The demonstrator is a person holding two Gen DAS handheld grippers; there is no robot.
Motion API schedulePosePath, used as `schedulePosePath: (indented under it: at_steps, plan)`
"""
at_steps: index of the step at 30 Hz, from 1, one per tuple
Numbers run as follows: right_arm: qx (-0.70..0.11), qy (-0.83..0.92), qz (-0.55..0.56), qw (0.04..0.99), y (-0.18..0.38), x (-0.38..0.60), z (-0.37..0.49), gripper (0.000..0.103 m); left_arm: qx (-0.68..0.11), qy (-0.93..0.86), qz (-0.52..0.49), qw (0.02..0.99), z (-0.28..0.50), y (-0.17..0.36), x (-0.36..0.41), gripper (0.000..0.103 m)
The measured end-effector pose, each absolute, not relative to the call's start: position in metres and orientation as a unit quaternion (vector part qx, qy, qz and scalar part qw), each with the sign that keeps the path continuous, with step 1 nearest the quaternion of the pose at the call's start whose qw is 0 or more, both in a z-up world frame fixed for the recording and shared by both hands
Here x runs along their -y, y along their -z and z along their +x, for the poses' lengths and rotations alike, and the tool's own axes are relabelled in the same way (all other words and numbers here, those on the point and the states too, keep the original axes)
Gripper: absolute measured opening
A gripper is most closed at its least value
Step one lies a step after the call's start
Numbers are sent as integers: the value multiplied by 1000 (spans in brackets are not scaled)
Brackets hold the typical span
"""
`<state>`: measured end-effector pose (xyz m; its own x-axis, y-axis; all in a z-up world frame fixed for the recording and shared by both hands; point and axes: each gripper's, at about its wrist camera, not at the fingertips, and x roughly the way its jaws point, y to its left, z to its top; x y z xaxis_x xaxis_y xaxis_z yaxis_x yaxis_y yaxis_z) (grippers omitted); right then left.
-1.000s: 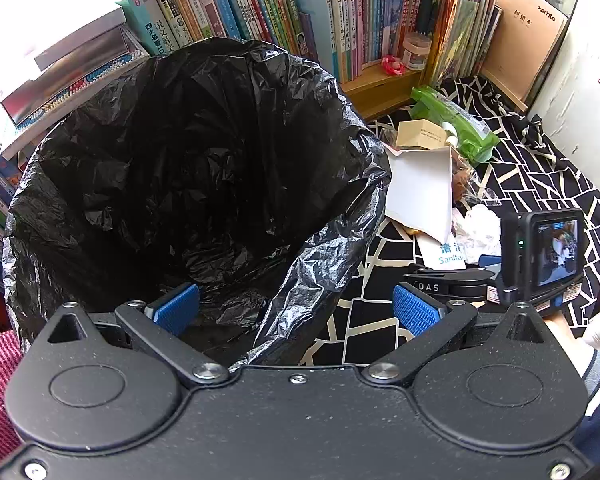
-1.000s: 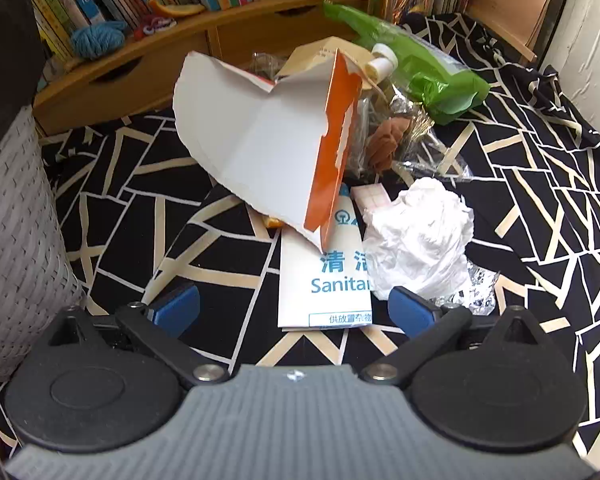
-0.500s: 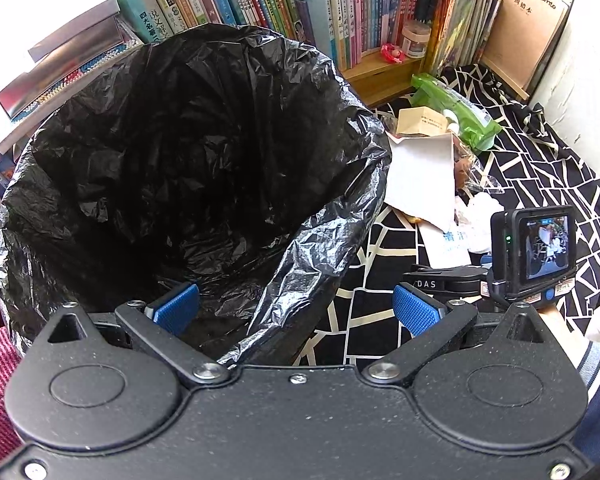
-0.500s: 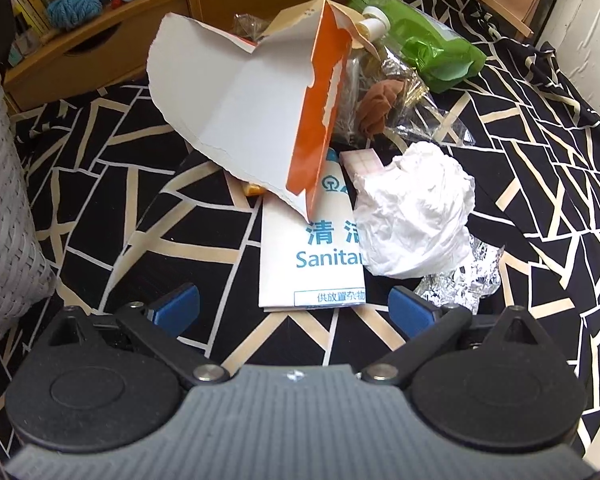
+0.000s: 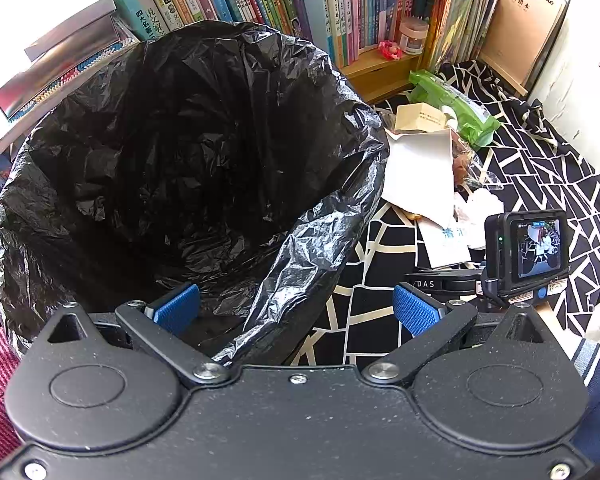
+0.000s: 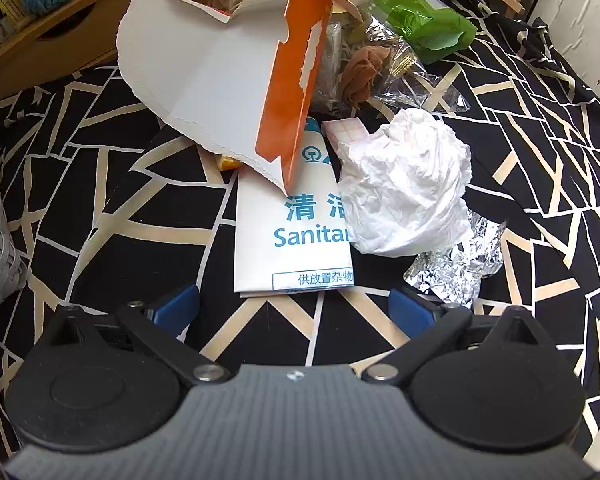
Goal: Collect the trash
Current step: 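Move the right gripper toward the crumpled white tissue on the cloth, then close the right gripper on the crumpled white tissue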
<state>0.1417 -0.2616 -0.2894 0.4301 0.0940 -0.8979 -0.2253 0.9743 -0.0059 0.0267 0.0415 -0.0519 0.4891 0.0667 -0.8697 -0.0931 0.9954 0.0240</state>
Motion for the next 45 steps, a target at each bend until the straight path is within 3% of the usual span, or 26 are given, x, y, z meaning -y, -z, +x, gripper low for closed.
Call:
schedulePosePath:
  at_steps: [19,34,43,45]
  plan:
    - [-482,-98,-45,870,293,269,131,103,-501,-49,3,864,24,58,-37,97]
    - [-384,-19,-6,923,264,300,141,101,-466,-52,9,883,15,56,-31,90]
    - [-400,8,1,917,275,308,167,84,-462,-36,-2,886,13,55,-36,80]
    - [-412,8,1,911,280,308,170,73,-461,-36,2,887,13,56,-35,76]
